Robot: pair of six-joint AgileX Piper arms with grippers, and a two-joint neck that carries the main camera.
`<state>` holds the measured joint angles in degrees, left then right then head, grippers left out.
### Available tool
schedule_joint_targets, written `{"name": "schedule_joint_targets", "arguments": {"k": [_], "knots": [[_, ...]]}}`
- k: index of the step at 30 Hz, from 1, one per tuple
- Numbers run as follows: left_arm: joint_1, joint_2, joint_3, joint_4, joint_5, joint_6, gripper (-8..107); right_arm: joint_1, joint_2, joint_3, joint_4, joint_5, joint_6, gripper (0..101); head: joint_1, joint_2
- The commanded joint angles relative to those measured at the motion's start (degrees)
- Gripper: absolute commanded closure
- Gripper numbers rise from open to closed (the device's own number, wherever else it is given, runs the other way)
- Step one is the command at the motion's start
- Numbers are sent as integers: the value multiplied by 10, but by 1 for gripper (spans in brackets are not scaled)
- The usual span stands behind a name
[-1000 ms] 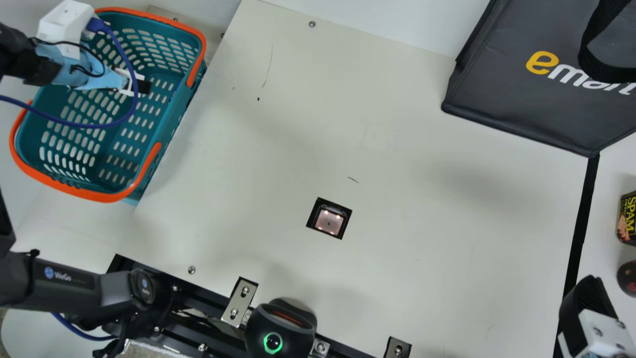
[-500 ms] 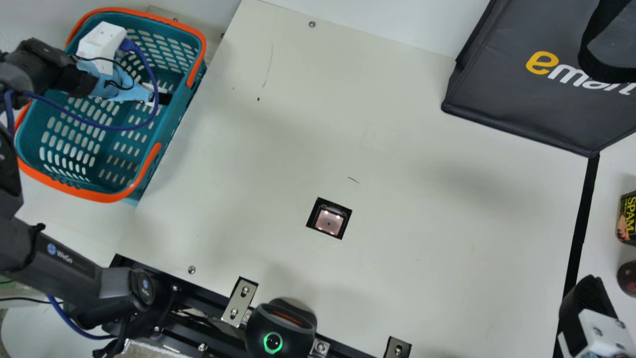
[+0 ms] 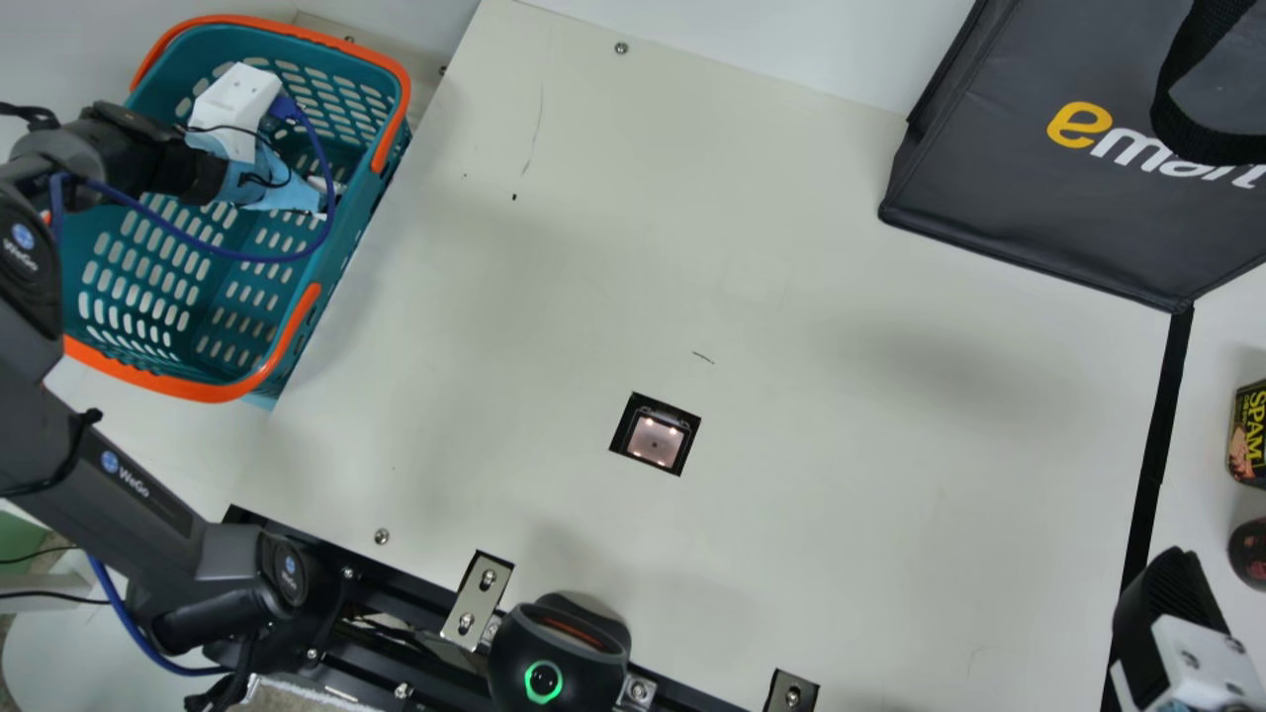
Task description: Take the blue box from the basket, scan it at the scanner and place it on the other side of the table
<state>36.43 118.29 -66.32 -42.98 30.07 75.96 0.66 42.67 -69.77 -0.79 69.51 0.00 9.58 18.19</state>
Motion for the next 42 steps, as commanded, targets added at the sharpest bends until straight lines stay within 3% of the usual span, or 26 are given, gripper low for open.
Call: {"name": "schedule_joint_targets", "arguments": {"k": [1, 15, 33, 42], "knots": [[0, 0, 0, 0, 0, 0, 9, 0, 0, 0, 0, 0, 0, 6, -17, 2], [-7, 0, -9, 12, 2, -19, 9, 0, 0, 0, 0, 0, 0, 6, -17, 2], [-14, 41, 10, -66, -44, 78, 9, 0, 0, 0, 0, 0, 0, 6, -17, 2], [-24, 78, -6, -93, -70, 92, 9, 0, 0, 0, 0, 0, 0, 6, -17, 2]]}}
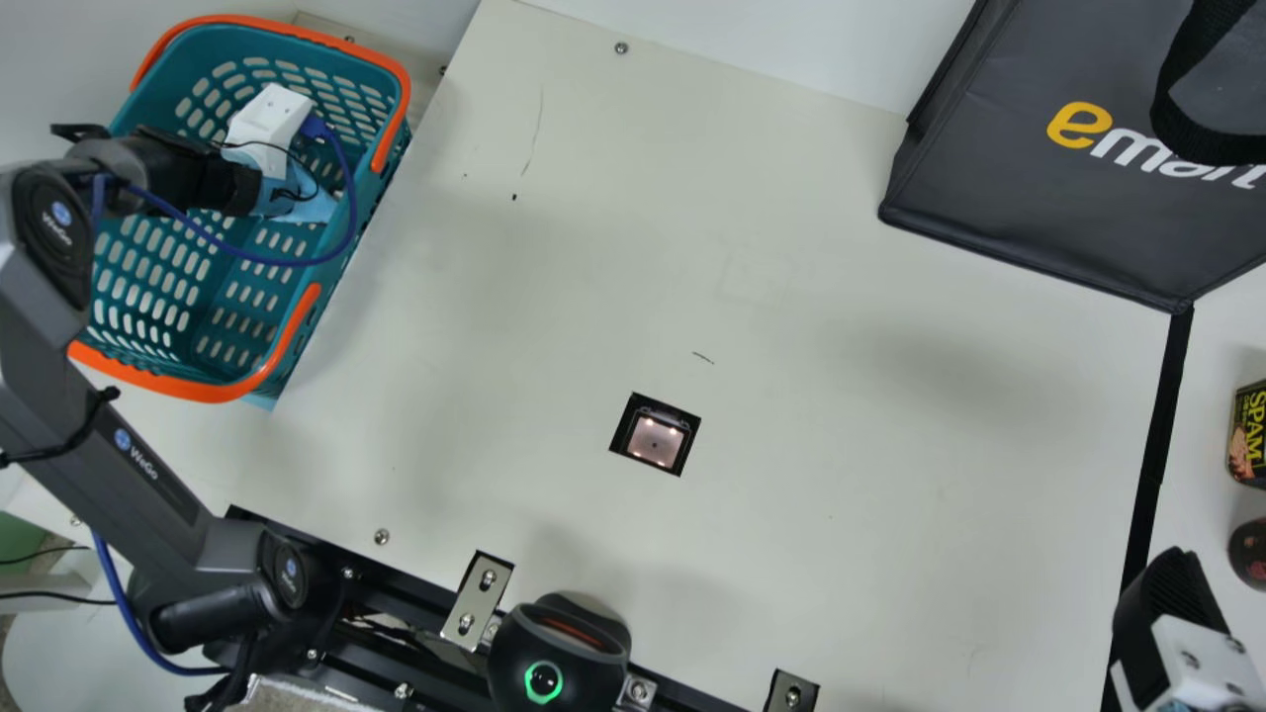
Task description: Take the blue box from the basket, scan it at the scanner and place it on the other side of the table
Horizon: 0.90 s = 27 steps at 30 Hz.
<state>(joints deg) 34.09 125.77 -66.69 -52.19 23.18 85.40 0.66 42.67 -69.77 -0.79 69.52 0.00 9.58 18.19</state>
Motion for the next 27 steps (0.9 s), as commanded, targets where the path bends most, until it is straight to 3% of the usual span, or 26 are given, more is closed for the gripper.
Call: {"name": "schedule_joint_targets", "arguments": {"k": [1, 10, 27], "knots": [[-3, 7, -7, 1, -3, -7, 9, 0, 0, 0, 0, 0, 0, 6, -17, 2], [-22, 43, -48, 45, -12, -86, 9, 0, 0, 0, 0, 0, 0, 6, -17, 2], [-47, 91, -124, 192, 5, -279, 9, 0, 0, 0, 0, 0, 0, 6, -17, 2]]}}
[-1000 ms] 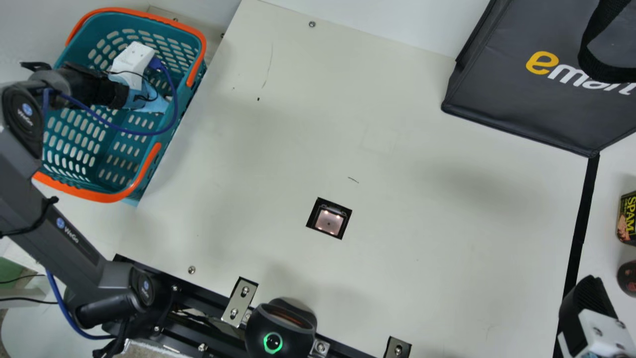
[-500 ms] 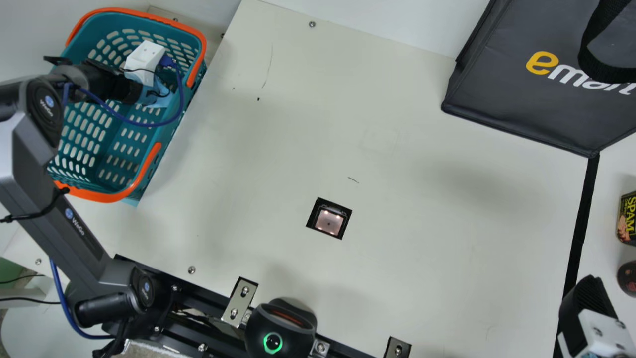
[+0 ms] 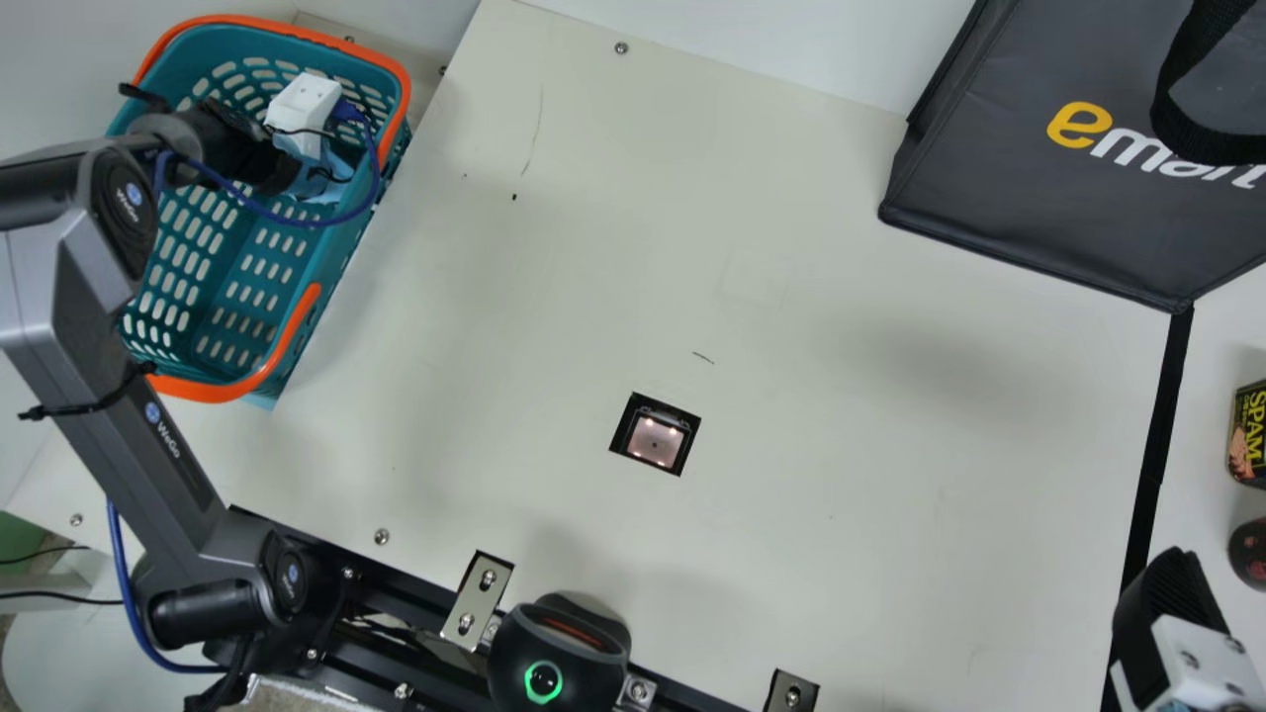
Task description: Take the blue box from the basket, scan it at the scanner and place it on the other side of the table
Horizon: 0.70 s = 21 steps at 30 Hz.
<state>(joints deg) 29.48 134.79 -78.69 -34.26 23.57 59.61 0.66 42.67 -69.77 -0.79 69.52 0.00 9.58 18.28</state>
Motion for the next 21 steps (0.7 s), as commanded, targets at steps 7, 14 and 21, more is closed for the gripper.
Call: {"name": "schedule_joint_targets", "arguments": {"k": [7, 14, 21], "knots": [[-6, 11, -28, 53, 17, -75, 9, 0, 0, 0, 0, 0, 0, 6, -17, 1], [-7, 17, -43, 68, 36, -102, 56, 0, 0, 0, 0, 0, 0, 6, -17, 1], [-6, 17, -43, 70, 43, -109, 102, 0, 0, 0, 0, 0, 0, 6, -17, 1]]}}
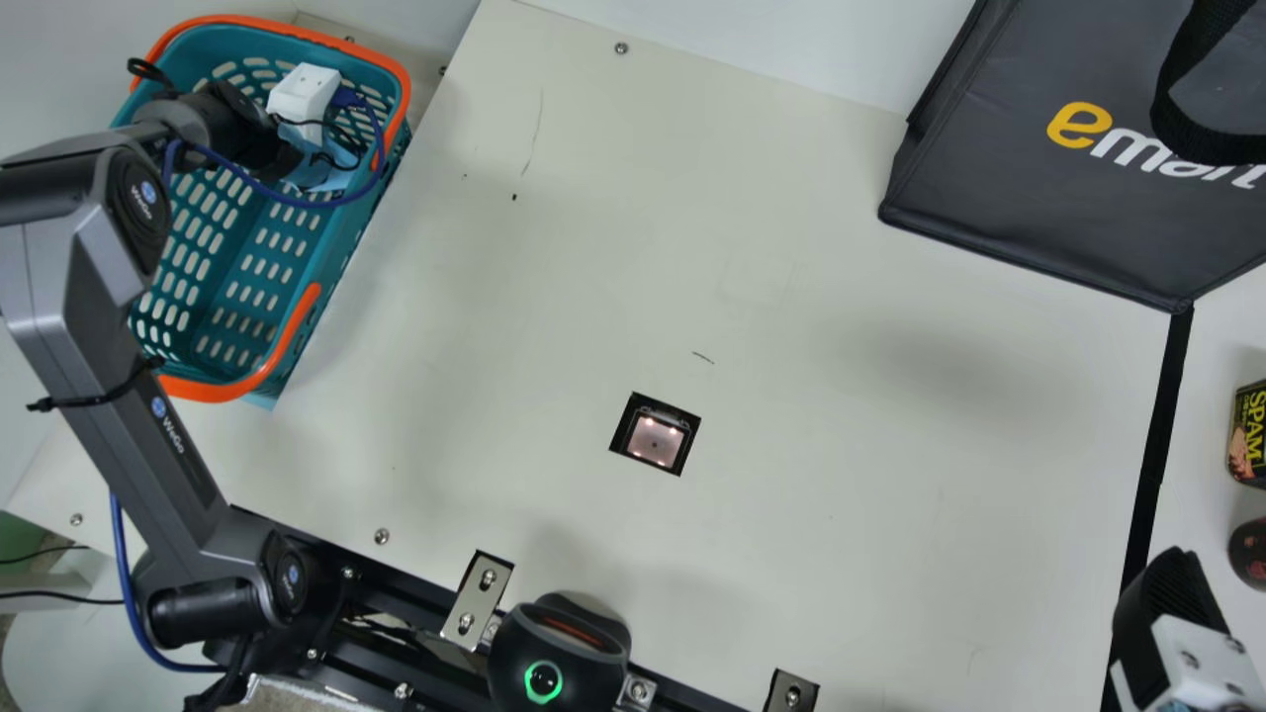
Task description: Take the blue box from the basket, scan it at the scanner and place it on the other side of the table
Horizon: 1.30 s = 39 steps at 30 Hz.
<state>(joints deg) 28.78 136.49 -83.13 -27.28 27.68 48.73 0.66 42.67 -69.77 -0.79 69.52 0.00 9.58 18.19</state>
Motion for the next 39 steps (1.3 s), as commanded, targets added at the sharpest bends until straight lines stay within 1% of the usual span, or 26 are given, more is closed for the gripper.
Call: {"name": "schedule_joint_targets", "arguments": {"k": [1, 7, 15, 26, 39], "knots": [[2, -2, 2, 0, 3, 0, 107, 0, 0, 0, 0, 0, 0, 6, -17, 2], [7, -22, 15, -1, 8, -2, 107, 0, 0, 0, 0, 0, 0, 6, -17, 2], [15, -74, 56, 21, 6, -21, 107, 0, 0, 0, 0, 0, 0, 6, -17, 2], [27, -160, 107, 71, 10, -80, 107, 0, 0, 0, 0, 0, 0, 6, -17, 2], [22, -279, 152, 101, 5, -103, 107, 0, 0, 0, 0, 0, 0, 6, -17, 2]]}}
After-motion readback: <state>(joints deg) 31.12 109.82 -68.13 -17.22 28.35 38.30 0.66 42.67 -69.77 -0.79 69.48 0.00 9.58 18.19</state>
